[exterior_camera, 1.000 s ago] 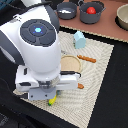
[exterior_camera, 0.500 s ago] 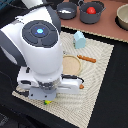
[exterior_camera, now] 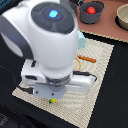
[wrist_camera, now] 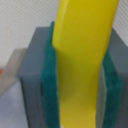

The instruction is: Interact with the objects in diverse but meaningful ways.

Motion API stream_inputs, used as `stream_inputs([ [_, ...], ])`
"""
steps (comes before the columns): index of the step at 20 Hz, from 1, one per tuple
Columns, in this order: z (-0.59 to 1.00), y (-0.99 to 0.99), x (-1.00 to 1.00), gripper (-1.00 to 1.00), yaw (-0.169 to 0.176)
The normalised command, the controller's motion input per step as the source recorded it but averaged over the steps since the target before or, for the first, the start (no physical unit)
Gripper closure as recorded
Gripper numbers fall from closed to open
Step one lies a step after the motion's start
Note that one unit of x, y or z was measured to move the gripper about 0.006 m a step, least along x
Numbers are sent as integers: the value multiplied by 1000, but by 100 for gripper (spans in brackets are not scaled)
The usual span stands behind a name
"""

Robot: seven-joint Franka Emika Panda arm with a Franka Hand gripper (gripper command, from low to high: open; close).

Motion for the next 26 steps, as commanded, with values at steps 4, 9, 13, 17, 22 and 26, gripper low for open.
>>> stream_inputs([
  [4,18,376,-822,100,111],
  [9,5,342,-818,100,130],
  [13,-1,366,-800,100,141],
  [17,-2,404,-766,100,142],
  [22,-105,491,-802,100,102],
  [26,-229,607,-820,100,53],
])
